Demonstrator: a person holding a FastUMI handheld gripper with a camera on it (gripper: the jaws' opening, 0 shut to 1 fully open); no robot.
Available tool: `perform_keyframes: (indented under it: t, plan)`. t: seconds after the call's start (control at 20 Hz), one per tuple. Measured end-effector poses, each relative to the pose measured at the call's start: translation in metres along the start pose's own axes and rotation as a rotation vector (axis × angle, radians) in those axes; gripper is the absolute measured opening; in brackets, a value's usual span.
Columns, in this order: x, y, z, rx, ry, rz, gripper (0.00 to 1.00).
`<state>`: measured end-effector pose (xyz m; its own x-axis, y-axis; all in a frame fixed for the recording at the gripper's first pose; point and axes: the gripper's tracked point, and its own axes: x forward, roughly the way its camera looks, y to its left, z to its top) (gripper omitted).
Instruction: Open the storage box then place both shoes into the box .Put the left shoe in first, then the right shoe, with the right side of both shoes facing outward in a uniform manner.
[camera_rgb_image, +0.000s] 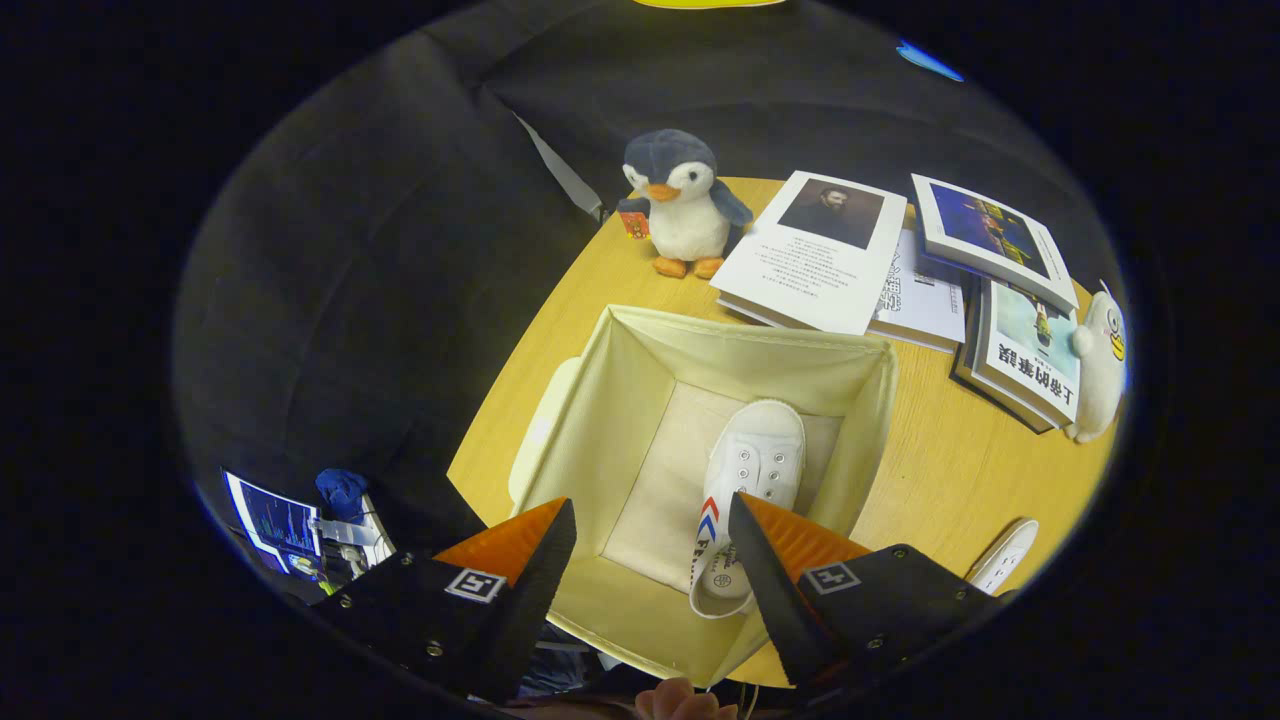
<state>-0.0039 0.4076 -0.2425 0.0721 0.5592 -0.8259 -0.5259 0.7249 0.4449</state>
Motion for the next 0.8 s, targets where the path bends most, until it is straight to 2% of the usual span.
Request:
perform_keyframes:
  t: [0.4,0.6,0.8]
  plan:
    - [-0.041,-0.016,0.007,0.025,-0.075,0.016,0.93]
    - [-0.077,-0.041,0.000,0.057,-0.138,0.025,0.93]
    - [-0.112,-0.092,-0.015,0.114,-0.193,-0.032,0.92]
